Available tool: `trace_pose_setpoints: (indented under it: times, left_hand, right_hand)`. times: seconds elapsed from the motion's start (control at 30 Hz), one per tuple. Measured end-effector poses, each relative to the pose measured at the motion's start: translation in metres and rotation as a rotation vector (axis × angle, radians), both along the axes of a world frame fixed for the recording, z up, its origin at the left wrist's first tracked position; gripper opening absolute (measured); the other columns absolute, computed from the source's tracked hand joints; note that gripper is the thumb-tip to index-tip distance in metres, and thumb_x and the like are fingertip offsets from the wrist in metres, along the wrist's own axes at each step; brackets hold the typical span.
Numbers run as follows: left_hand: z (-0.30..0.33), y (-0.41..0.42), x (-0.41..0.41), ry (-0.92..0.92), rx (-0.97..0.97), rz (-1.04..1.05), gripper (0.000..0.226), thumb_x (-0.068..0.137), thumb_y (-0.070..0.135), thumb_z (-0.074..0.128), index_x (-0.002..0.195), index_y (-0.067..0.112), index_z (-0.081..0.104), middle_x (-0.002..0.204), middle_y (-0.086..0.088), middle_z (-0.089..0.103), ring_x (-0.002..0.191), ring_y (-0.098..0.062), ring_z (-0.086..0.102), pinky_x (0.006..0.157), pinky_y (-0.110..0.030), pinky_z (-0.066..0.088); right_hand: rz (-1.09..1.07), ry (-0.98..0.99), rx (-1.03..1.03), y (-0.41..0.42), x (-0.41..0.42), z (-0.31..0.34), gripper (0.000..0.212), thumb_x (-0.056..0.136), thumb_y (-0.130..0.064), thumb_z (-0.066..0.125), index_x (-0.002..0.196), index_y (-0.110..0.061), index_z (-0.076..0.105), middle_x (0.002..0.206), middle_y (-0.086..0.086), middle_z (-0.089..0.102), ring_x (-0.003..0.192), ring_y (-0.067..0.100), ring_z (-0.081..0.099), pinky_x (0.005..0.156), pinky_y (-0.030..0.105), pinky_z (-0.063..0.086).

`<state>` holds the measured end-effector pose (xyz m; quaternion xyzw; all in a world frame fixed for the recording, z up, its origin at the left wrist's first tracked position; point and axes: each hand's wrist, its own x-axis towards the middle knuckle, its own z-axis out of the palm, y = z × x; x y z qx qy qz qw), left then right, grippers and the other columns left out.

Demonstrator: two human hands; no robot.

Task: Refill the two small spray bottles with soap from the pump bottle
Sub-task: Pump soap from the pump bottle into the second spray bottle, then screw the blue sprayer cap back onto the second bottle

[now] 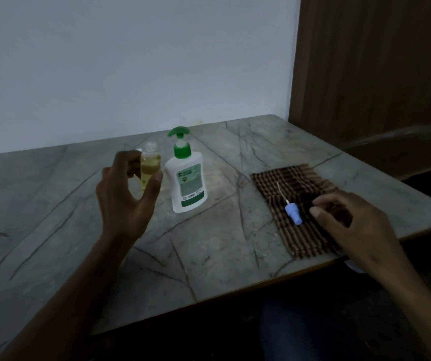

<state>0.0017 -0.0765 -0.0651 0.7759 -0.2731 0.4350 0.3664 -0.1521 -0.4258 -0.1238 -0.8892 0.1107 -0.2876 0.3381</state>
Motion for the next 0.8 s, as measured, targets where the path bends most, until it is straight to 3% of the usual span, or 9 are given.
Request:
trace_pose_setpoints:
  times: [0.13,0.2,0.33,0.4,0.5,0.6,0.73,0.8]
  left_hand:
    - [0.002,-0.001,-0.004,0.009,-0.004,0.042,0.032,0.09,0.029,0.067,0.112,0.008,0.057,0.098,0.008,0.06,0.085,0.0,0.05,0.076,-0.028,0.04]
    - [0.005,-0.003,-0.005,0.021,0.019,0.05,0.033,0.089,0.031,0.067,0.112,0.009,0.058,0.098,0.008,0.06,0.085,0.001,0.049,0.076,-0.03,0.04]
    - [0.014,-0.002,-0.017,0.051,0.051,0.052,0.03,0.088,0.036,0.067,0.111,0.023,0.053,0.1,0.009,0.061,0.084,0.001,0.051,0.076,-0.033,0.044]
    - [0.014,0.004,-0.033,0.096,0.028,0.056,0.031,0.088,0.038,0.066,0.111,0.02,0.056,0.101,0.008,0.062,0.083,-0.001,0.053,0.074,-0.031,0.048]
    - [0.005,0.021,-0.064,0.22,-0.01,0.074,0.037,0.088,0.05,0.062,0.114,0.024,0.056,0.103,0.01,0.062,0.093,0.002,0.057,0.071,-0.028,0.047]
    - [-0.009,0.045,-0.09,0.397,-0.04,0.096,0.043,0.084,0.061,0.064,0.115,0.03,0.059,0.11,0.017,0.064,0.097,0.0,0.059,0.071,-0.032,0.047]
    - [-0.018,0.075,-0.108,0.495,-0.079,0.139,0.031,0.084,0.042,0.071,0.111,0.032,0.061,0.107,0.018,0.067,0.094,-0.006,0.063,0.068,-0.033,0.047]
    - [-0.019,0.083,-0.112,0.526,-0.09,0.142,0.031,0.083,0.044,0.075,0.109,0.033,0.062,0.104,0.021,0.068,0.092,-0.002,0.064,0.068,-0.033,0.049]
  right_hand:
    - [-0.008,0.071,-0.098,0.007,0.007,-0.005,0.052,0.085,-0.079,0.054,0.113,-0.038,0.067,0.109,-0.017,0.064,0.099,0.007,0.06,0.078,0.032,0.051]
    - [-0.075,0.094,-0.215,0.013,0.007,-0.009,0.059,0.082,-0.085,0.046,0.11,-0.037,0.067,0.109,-0.013,0.062,0.104,0.011,0.057,0.081,0.036,0.052]
    - [-0.148,0.089,-0.317,0.018,0.009,-0.013,0.064,0.08,-0.083,0.046,0.11,-0.032,0.069,0.111,-0.007,0.061,0.111,0.02,0.056,0.081,0.037,0.051]
    - [-0.152,0.103,-0.349,0.017,0.01,-0.014,0.064,0.079,-0.082,0.045,0.11,-0.031,0.068,0.112,-0.005,0.061,0.113,0.023,0.057,0.081,0.038,0.051]
    - [-0.143,0.103,-0.375,0.018,0.009,-0.014,0.061,0.081,-0.077,0.043,0.109,-0.03,0.07,0.111,-0.004,0.063,0.107,0.023,0.058,0.079,0.037,0.049]
    - [-0.126,0.052,-0.386,0.017,0.009,-0.015,0.054,0.083,-0.071,0.045,0.106,-0.029,0.071,0.108,-0.001,0.065,0.103,0.025,0.06,0.076,0.037,0.049]
    - [-0.11,0.044,-0.383,0.02,0.007,-0.016,0.029,0.093,-0.054,0.063,0.107,-0.03,0.071,0.11,0.001,0.065,0.101,0.028,0.061,0.074,0.038,0.05]
    - [-0.087,0.041,-0.379,0.02,0.007,-0.014,0.03,0.094,-0.05,0.06,0.11,-0.028,0.072,0.111,0.004,0.065,0.099,0.032,0.061,0.074,0.04,0.052]
